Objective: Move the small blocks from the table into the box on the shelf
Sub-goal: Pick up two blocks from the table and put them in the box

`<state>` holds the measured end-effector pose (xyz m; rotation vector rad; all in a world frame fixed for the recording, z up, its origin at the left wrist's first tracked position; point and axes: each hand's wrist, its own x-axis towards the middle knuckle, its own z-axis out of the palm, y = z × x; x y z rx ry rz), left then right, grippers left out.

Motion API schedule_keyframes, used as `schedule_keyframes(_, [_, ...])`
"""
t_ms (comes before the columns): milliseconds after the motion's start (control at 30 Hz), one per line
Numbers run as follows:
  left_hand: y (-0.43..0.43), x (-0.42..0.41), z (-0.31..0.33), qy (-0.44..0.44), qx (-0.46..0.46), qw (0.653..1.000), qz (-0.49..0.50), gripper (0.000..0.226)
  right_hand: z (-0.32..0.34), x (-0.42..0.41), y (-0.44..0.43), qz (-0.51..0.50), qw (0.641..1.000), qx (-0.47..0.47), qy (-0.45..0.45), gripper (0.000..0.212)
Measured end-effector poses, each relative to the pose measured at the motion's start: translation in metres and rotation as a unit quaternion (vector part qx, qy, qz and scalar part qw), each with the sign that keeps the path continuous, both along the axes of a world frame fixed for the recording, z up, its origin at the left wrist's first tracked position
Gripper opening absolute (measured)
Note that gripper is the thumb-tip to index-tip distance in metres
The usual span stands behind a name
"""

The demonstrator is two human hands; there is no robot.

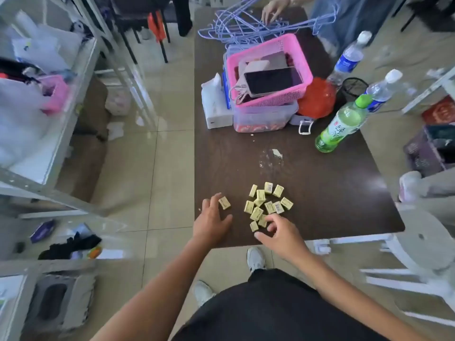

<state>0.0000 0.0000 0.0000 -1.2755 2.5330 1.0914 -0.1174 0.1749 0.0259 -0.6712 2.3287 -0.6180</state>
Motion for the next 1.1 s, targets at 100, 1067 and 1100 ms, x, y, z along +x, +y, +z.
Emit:
schedule_keyframes(100, [-0.007,-0.007,0.003,-0.041,-0.021,0.999,0.011,0.060,0.011,-0.001,-0.015,0.061,0.998,0.019,0.029,0.041])
schedule_keyframes(1067, [0.044,0.000,0.003,-0.076,-0.058,0.985,-0.144,0.054,-0.020,0.014,0.023,-0.045,0.997,-0.033,0.054,0.034])
schedule_keyframes(1100, [0.046,0.002,0.001,-0.069,-0.060,0.986,-0.138,0.051,-0.021,0.014,0.024,-0.046,0.997,-0.019,0.061,0.045])
